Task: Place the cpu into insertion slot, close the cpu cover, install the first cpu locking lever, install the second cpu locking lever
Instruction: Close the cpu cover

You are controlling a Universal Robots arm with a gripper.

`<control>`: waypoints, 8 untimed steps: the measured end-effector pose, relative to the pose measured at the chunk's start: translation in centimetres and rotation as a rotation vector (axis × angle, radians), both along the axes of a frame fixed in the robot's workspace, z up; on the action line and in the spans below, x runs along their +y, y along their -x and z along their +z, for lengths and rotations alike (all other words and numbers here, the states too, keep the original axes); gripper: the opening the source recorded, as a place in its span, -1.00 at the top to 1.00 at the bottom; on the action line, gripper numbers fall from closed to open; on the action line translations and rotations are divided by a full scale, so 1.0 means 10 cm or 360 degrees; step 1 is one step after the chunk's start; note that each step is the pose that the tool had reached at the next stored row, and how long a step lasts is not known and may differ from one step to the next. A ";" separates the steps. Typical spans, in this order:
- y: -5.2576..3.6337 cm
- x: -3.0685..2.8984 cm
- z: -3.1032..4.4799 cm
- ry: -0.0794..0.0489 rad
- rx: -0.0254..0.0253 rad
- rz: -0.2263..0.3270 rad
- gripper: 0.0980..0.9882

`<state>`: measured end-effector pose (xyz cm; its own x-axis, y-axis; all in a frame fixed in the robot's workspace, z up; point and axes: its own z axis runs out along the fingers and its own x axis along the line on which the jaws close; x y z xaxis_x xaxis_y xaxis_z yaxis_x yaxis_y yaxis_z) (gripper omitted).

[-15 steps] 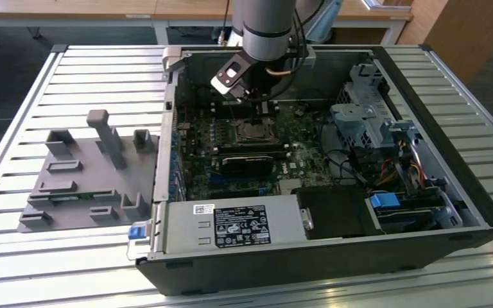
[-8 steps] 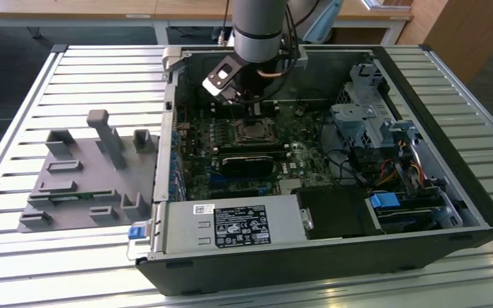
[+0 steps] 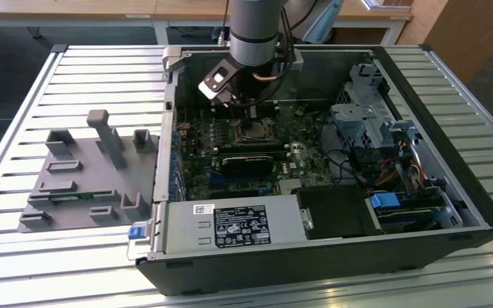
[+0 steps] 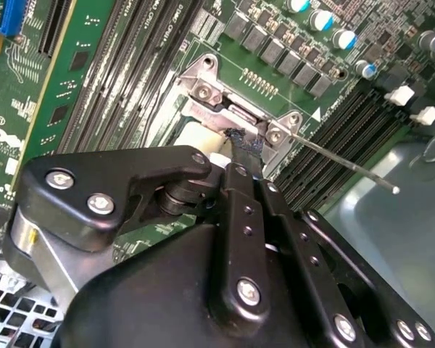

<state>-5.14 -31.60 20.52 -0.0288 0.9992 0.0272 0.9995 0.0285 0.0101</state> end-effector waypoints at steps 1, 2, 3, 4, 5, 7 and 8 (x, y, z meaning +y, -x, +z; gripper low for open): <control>0.004 0.000 -0.006 0.0000 0.00000 0.0000 0.96; 0.005 0.000 -0.012 0.0000 0.00000 0.0000 0.96; 0.005 0.000 -0.019 0.0000 0.00001 0.0000 0.96; 0.006 0.000 -0.027 0.0000 0.00001 0.0000 0.96; 0.006 0.000 -0.034 0.0000 0.00001 0.0000 0.96; 0.006 0.000 -0.048 0.0002 0.00002 0.0000 0.96; 0.006 0.000 -0.054 0.0002 0.00003 0.0000 0.96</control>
<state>-5.20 -31.61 19.98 -0.0289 0.9992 0.0258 0.9995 0.0287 0.0099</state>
